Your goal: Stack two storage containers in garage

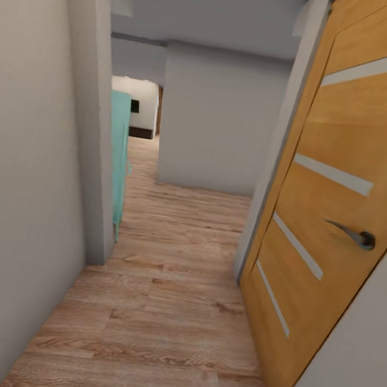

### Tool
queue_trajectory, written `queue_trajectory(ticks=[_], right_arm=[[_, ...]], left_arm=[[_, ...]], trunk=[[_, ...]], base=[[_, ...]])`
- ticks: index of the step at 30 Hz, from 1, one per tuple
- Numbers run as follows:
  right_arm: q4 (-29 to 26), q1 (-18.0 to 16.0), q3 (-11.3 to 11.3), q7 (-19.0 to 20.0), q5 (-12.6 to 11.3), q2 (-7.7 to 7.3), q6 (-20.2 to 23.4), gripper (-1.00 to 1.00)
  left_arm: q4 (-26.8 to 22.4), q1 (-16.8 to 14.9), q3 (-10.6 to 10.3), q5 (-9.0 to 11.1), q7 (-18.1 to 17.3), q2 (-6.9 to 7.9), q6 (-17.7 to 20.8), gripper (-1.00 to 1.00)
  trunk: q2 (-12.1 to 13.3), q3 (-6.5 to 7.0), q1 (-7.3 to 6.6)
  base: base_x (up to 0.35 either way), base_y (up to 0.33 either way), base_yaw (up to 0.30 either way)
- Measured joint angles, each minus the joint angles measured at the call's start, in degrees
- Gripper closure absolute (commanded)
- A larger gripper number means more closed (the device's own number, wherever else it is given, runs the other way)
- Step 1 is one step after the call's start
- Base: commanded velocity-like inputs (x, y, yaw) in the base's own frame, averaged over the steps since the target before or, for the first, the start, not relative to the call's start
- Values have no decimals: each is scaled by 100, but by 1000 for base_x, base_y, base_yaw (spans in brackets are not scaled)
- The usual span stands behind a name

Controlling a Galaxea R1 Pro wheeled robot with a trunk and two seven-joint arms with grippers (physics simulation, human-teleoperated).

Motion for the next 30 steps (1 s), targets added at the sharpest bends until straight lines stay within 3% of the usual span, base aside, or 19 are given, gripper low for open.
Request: queue_trajectory(ticks=[6,30], right_arm=[[0,0,0,0,0,-6,3,-100],[0,0,1,0,1,-19,58,-100]], left_arm=[[0,1,0,-1,0,-3,0,-100],[9,-1,-8,13,0,0,8,-100]], trunk=[[0,0,0],[0,0,0]], base=[[318,0,151],[321,0,3]])
